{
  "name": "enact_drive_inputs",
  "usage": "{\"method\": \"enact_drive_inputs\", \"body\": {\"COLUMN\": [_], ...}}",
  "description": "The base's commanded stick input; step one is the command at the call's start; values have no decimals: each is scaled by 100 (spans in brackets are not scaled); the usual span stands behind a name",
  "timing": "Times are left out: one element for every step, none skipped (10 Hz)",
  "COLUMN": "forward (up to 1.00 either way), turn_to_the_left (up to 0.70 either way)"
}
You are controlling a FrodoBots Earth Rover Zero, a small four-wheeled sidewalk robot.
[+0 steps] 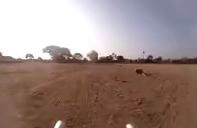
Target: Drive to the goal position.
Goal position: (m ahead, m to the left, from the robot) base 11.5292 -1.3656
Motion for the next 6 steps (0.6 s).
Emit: {"method": "enact_drive_inputs", "body": {"forward": [70, 70, 70, 70, 70, 70], "turn_to_the_left": [0, 0, 0, 0, 0, 0]}}
